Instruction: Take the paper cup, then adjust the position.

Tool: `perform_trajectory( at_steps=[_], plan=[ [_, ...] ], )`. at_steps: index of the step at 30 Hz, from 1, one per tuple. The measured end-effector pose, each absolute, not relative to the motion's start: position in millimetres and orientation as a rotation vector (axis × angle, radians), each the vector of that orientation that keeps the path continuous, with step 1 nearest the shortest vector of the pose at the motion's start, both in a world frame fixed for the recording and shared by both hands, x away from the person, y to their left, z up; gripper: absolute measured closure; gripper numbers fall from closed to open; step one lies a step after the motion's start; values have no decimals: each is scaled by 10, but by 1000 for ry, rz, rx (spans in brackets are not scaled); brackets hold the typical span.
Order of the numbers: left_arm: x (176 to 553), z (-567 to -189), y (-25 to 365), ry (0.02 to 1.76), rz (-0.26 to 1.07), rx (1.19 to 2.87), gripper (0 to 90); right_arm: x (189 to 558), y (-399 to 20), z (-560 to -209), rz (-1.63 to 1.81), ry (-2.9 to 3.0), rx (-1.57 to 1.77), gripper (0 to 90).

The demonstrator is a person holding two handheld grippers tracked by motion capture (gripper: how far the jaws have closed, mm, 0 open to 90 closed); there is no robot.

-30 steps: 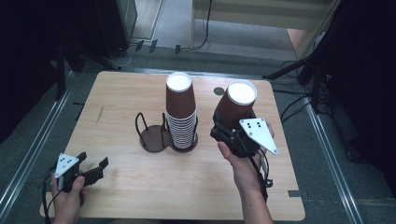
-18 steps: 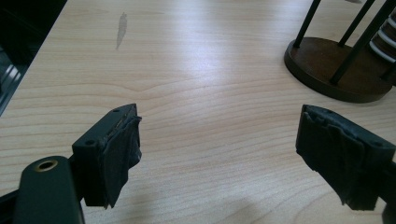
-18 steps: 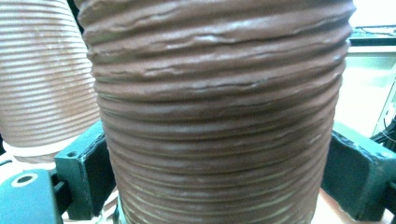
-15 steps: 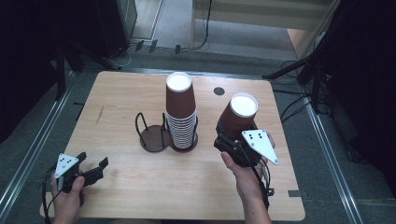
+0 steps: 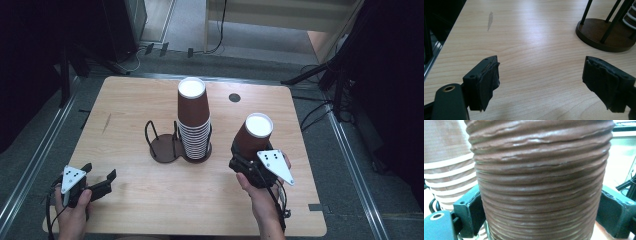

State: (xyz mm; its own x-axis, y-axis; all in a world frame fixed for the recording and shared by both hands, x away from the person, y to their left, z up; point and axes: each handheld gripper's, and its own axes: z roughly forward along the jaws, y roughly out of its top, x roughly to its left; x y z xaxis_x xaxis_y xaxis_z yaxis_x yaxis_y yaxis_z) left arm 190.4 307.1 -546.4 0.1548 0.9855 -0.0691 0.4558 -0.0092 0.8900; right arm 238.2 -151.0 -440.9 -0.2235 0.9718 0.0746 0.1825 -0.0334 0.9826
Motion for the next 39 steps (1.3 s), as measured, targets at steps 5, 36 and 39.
perform_trajectory(
  at_steps=[5,36,39],
  plan=[
    [1893,-5302,3046,1424,816,1586,144,2360,-1537,-4497,1324,1509,1267,95],
    [2013,-4657,2140,1093,676,1685,145,2285,-1336,-4795,1239,1616,1209,94],
    [2019,-4667,2101,1076,666,1698,145,2264,-1282,-4826,1223,1636,1185,94]
  ],
)
